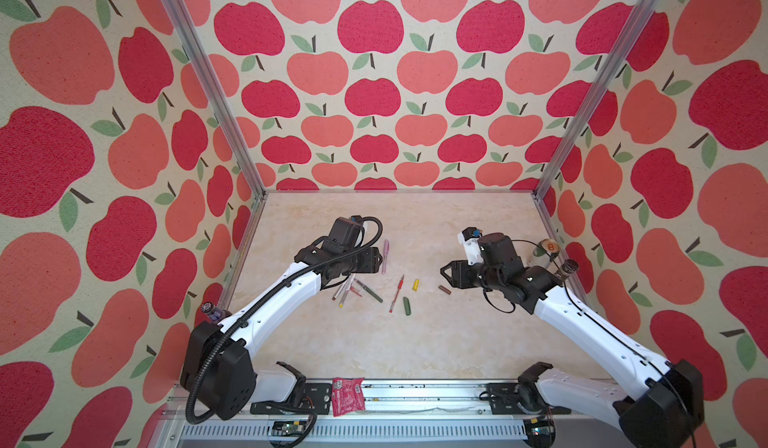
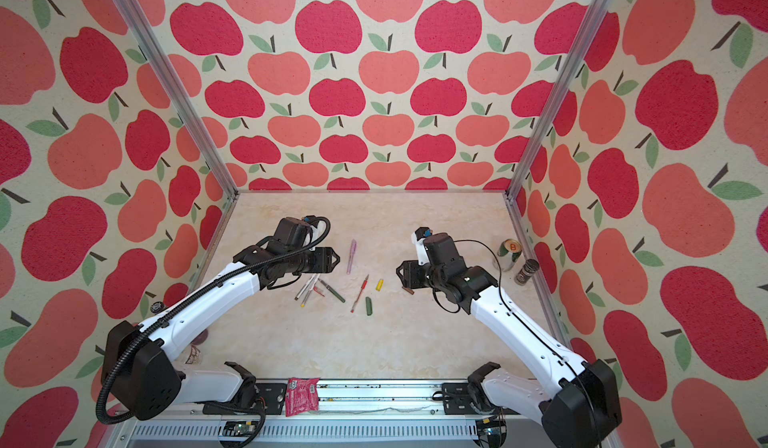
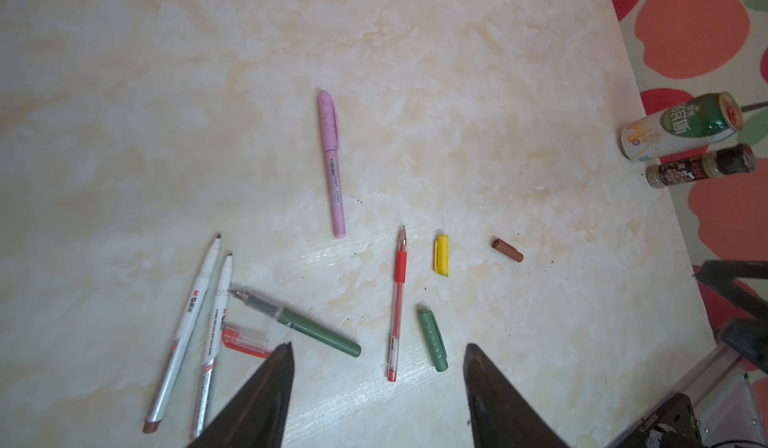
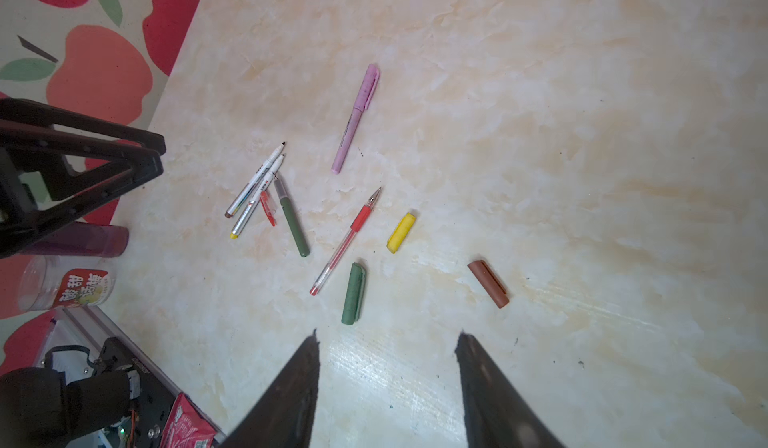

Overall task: Insert the pens into the pen caps
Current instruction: 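Reach the left gripper down and grasp the green fountain pen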

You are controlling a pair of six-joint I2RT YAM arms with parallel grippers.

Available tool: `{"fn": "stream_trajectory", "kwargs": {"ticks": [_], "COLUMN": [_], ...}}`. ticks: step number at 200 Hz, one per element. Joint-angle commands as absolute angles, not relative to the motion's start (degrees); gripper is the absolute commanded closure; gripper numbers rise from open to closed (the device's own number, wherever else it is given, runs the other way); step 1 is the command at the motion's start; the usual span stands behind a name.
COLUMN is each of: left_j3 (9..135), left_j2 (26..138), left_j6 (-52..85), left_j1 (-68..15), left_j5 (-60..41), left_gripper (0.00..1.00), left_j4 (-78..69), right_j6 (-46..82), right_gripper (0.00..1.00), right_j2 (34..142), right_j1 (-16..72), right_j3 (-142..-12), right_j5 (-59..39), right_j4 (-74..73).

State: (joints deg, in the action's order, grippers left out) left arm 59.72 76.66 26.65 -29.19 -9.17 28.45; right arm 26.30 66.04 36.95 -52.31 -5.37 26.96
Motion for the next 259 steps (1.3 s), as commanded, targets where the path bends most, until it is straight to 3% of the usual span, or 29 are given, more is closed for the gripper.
{"fn": "stream_trajectory", "kwargs": {"ticks": [1,45,125,193,259], "left_j3": [55.4,52.73,69.44,79.71,79.43], "left_j2": [76.21,80.74,97.43,108.35,112.33], "left_j6": [39.41,54.71,69.87,73.98,76.65], "left_j1": [-28.02,-29.18,-33.18,-35.13,-35.15], "left_j5": [-6.65,-8.06,-4.04,-0.02,0.53], "left_gripper": [0.36,0.43,0.46,0.53,0.54], "left_j4": [29.44,28.7,49.57,56.94,56.81], "right_j6": [25.48,25.66,24.33,22.11,21.71], "right_gripper": [0.44,0.43,0.42,0.41,0.41], "right_j2": [68.32,72.13,70.7,67.91,64.97], "right_j1": [39.26,42.75,42.98,42.13,39.74], "right_j3": [-52.98,-54.22,-53.14,-51.42,-49.4], "right_j5": [-2.81,-1.45,-0.38,0.21,-1.09], "right_j4": [27.17,25.81,23.32,21.65,20.48]}}
